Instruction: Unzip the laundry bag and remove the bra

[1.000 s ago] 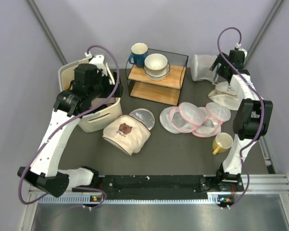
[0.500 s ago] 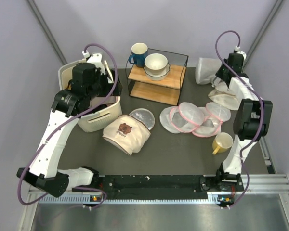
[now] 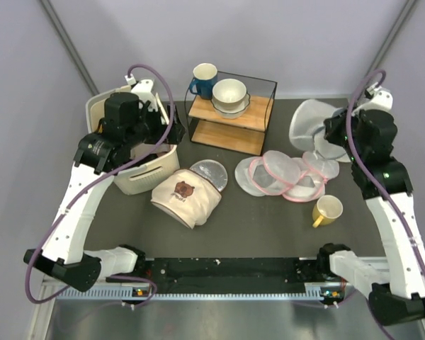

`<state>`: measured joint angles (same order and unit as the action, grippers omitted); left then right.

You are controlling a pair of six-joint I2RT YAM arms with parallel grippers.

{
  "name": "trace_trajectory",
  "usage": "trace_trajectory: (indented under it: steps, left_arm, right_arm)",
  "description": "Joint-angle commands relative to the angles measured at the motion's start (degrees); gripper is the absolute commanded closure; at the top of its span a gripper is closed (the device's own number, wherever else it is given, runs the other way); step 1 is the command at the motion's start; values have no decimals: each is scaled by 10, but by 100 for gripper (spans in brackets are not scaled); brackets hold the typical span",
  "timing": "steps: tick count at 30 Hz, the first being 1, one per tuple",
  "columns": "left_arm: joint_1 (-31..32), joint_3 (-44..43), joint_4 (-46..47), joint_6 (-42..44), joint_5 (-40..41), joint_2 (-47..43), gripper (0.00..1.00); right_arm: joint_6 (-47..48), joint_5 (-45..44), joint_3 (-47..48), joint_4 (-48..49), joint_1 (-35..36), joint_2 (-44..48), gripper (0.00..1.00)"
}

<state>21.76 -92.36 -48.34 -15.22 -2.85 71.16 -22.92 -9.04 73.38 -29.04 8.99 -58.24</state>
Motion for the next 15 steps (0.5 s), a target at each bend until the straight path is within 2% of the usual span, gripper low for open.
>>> trace_trajectory:
  steps: [1,4,7,10,11,12,13,14,15]
  left_arm:
    - [-1,1,10,14,-20,-44,1]
    - [-1,-1,11,19,-18,-46,1]
    - [-1,-5,4,27,2,-44,1]
    - [-1,-8,-4,30,14,-44,1]
    - [-1,-5,-4,28,16,-45,1]
    - [-1,-5,-3,28,16,-46,1]
    - [-1,-4,-2,27,14,-47,1]
    - [-1,0,0,26,11,-46,1]
    - [-1,1,-1,23,7,-46,1]
  right_arm:
    - [23,3,3,-142,18,43,100]
    - [41,40,32,-202,37,50,100]
    - [32,31,44,-229,90,35,100]
    - [2,-16,17,-219,199,3,100]
    - [-4,-56,8,-205,231,-11,100]
    - [-18,-70,4,-195,287,-53,100]
    - [-23,-70,4,-185,300,-78,100]
    - [-30,-44,20,-177,308,-104,86]
    - [-34,-35,32,-176,322,-133,44]
